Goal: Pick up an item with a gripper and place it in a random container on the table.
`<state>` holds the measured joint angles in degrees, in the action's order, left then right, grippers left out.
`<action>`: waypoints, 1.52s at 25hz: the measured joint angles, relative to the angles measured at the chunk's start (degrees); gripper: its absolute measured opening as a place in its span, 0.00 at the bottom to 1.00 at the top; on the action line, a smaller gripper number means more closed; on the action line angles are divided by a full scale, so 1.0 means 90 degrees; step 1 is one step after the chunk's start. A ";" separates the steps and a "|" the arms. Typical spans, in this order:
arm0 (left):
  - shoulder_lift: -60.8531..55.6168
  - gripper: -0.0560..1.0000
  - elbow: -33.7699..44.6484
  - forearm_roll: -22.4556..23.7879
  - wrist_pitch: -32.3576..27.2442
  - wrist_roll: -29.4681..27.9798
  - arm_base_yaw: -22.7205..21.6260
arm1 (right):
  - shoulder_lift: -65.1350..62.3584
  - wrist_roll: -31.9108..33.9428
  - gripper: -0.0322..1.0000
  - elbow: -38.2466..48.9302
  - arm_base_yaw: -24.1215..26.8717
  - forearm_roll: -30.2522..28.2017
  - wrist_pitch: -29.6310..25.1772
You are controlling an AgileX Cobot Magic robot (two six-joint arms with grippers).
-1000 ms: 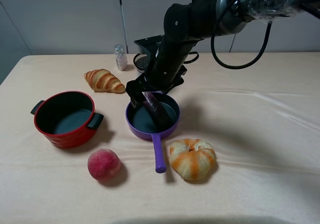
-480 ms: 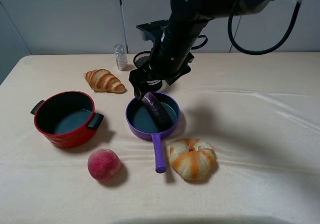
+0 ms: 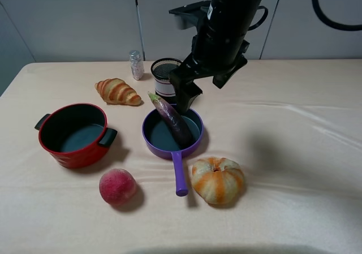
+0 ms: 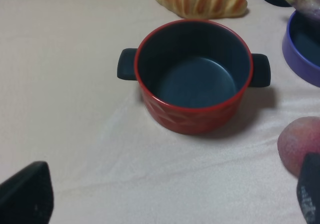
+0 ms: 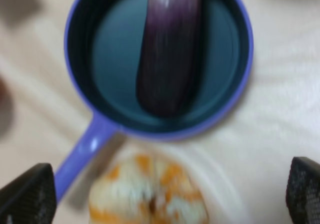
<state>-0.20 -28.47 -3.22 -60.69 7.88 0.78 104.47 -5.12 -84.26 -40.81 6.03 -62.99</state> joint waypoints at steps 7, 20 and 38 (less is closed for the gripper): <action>0.0000 0.99 0.0000 0.0000 0.0000 0.0000 0.0000 | -0.0454 -0.0206 0.70 0.0066 0.0000 -0.0099 -0.0702; 0.0000 0.99 0.0000 0.0000 0.0000 0.0000 0.0000 | -0.2263 -0.0200 0.70 0.1643 0.0000 0.0071 -0.0732; 0.0000 0.99 0.0000 0.0000 0.0000 0.0000 0.0000 | -0.5323 -0.0146 0.70 0.3902 0.0000 0.0065 -0.0744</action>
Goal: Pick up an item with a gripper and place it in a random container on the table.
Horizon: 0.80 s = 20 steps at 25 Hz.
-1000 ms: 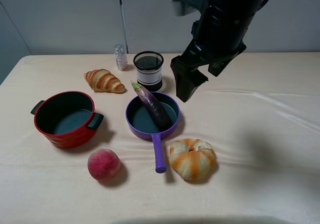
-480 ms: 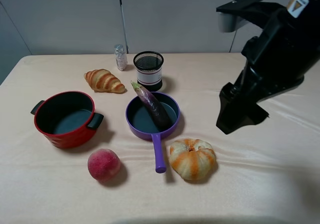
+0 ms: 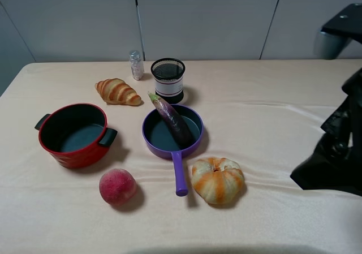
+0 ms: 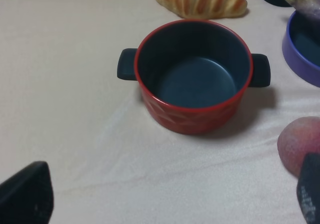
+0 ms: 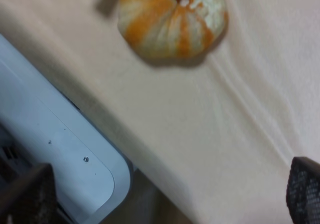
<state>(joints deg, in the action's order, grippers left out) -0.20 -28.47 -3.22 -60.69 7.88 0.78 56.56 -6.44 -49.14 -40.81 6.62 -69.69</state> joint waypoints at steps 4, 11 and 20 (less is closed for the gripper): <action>0.0000 0.99 0.0000 0.0000 0.0000 0.0000 0.0000 | -0.0899 0.0189 0.70 0.0560 0.0046 -0.0022 0.0275; 0.0000 0.99 0.0000 0.0000 0.0000 0.0000 0.0000 | -0.2675 0.0239 0.70 0.1461 0.1741 -0.0042 0.0698; 0.0000 0.99 0.0000 0.0000 0.0000 0.0000 0.0000 | -0.5253 0.0239 0.70 0.2193 0.3936 -0.0093 0.1093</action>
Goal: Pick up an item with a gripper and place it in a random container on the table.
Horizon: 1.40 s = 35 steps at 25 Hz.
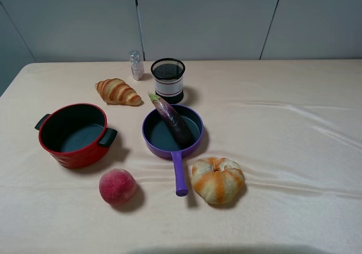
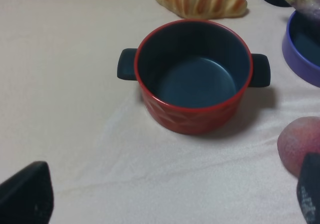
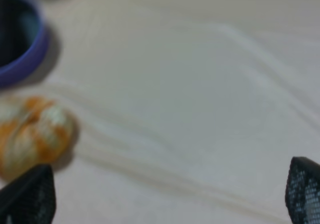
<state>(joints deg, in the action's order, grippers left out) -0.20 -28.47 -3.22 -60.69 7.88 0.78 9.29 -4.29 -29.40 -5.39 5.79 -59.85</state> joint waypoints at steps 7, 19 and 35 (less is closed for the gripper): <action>0.0000 0.99 0.0000 0.0000 0.0000 0.0000 0.0000 | -0.1062 0.0000 0.70 0.0076 0.0723 -0.0005 0.0085; 0.0000 0.99 0.0000 0.0000 0.0000 0.0000 0.0000 | -0.1074 0.0000 0.70 0.0076 0.0759 -0.0029 0.0085; 0.0000 0.99 0.0000 0.0000 0.0000 0.0000 0.0000 | -0.1080 0.0013 0.70 0.0076 0.0759 -0.0051 0.0085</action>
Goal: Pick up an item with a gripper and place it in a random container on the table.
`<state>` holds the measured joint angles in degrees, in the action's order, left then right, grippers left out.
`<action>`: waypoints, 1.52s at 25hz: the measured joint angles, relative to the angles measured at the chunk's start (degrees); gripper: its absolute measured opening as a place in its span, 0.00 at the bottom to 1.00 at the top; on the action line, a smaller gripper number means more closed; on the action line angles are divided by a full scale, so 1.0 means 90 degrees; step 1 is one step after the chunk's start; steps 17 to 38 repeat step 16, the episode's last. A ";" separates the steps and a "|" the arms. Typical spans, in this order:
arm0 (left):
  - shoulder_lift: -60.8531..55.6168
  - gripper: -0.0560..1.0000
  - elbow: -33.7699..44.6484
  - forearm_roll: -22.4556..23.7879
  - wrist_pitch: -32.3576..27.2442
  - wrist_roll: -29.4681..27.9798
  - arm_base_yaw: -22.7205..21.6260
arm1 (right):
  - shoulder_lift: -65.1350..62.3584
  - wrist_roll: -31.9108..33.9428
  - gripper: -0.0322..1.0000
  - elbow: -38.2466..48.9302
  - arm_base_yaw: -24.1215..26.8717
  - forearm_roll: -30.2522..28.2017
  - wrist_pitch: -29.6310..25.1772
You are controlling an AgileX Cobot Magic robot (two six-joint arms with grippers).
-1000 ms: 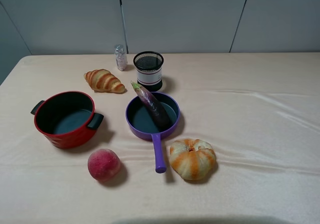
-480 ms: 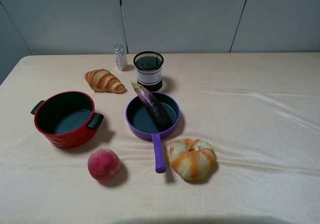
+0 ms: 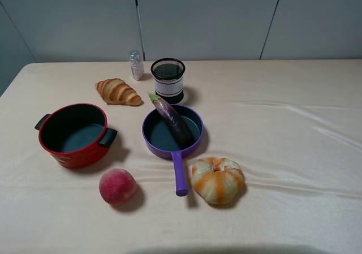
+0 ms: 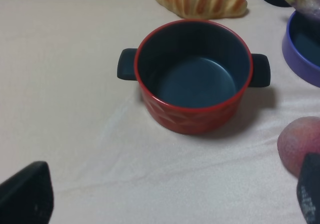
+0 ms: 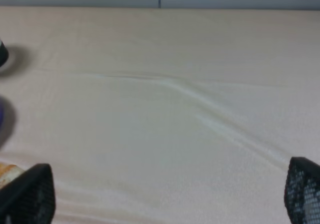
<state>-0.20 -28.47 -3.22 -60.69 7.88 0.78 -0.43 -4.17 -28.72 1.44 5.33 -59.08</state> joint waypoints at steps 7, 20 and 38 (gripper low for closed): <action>0.0000 0.99 0.0000 0.0000 0.0000 0.0000 0.0000 | 0.0000 0.0007 0.70 0.0000 0.0000 0.0000 0.0000; 0.0000 0.99 0.0000 0.0000 0.0000 0.0000 0.0000 | 0.0000 0.0007 0.70 0.0000 0.0000 0.0000 0.0000; 0.0000 0.99 0.0000 0.0000 0.0000 0.0000 0.0000 | 0.0000 0.0007 0.70 0.0000 0.0000 0.0000 0.0000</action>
